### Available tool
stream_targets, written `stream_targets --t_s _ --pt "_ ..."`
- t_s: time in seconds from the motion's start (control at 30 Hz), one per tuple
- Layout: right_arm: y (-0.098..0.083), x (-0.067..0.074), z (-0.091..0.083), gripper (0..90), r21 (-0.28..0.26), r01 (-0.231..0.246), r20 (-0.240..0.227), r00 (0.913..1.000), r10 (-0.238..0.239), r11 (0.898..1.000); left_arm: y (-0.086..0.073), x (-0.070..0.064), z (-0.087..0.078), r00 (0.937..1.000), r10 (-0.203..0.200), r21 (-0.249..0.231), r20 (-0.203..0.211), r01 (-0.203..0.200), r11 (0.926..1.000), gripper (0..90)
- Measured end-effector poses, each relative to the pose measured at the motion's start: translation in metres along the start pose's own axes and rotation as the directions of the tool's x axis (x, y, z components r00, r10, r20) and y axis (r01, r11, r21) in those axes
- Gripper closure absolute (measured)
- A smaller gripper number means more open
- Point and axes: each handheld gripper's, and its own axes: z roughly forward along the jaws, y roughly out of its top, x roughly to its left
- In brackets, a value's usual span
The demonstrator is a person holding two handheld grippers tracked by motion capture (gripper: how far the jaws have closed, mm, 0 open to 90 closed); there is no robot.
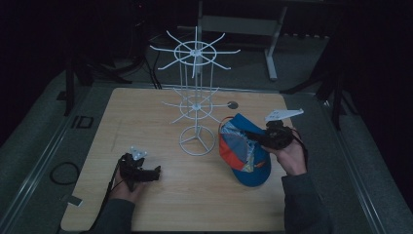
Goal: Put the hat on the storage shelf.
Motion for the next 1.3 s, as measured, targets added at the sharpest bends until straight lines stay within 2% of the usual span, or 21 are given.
stream_targets --t_s 0.83,1.03,1.3 --pt "0.008 0.000 -0.028 87.8 -0.078 0.014 0.030 0.9995 -0.012 0.997 0.000 0.000 0.000 1.0000 0.000 0.000 0.000 0.000 1.0000 0.1" --pt "0.011 0.002 -0.030 87.8 -0.071 0.032 0.035 0.9989 -0.030 0.997 0.000 0.000 0.000 1.0000 0.000 0.000 0.000 0.000 1.0000 0.0" --pt "0.016 0.004 -0.036 87.8 -0.086 0.041 0.026 0.9989 -0.039 0.995 0.000 0.000 0.000 1.0000 0.000 0.000 0.000 0.000 1.0000 0.1"
